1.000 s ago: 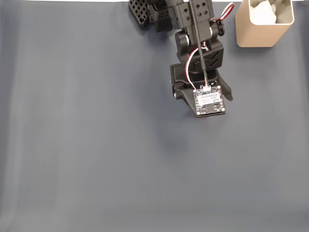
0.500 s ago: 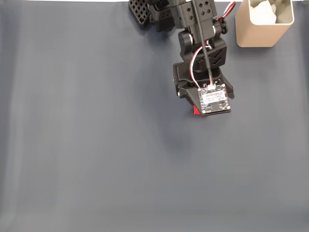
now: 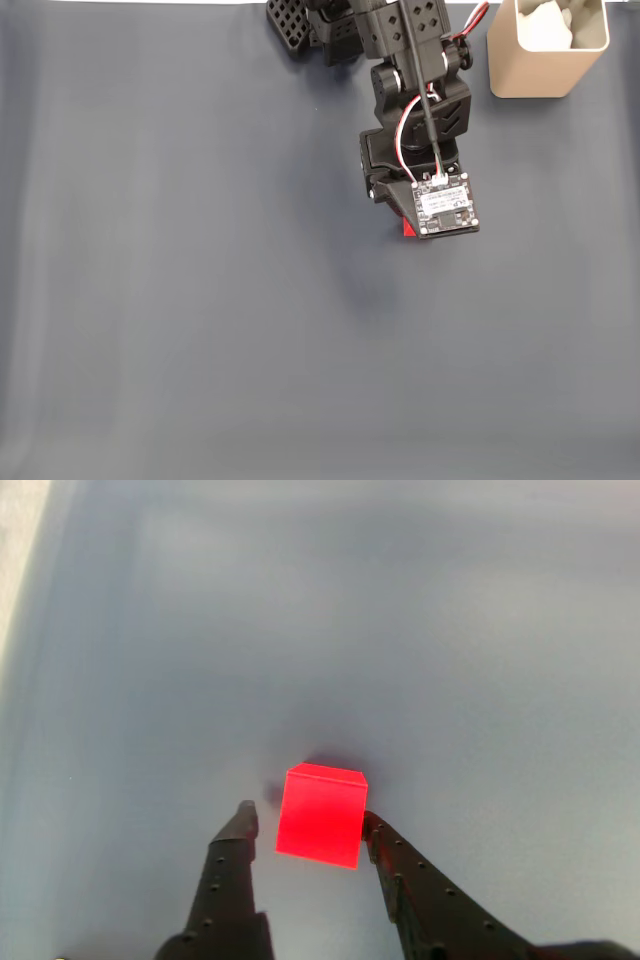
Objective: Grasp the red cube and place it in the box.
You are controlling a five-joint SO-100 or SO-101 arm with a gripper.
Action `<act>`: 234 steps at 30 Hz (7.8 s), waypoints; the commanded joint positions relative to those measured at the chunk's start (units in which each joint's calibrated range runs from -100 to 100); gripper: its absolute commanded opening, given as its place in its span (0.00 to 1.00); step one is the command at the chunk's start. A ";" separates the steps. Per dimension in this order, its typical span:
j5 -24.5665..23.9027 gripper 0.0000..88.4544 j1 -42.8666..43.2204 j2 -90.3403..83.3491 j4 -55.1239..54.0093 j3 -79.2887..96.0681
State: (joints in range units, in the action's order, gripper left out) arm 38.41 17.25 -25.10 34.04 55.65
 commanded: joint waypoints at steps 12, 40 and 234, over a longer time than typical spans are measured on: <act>0.34 0.18 0.11 -2.20 -0.76 -0.22; 3.76 0.08 3.73 -14.41 21.15 -8.70; 17.44 0.00 -0.53 -24.96 36.42 -26.29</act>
State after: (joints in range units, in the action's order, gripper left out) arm 56.48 20.93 -47.84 70.02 30.69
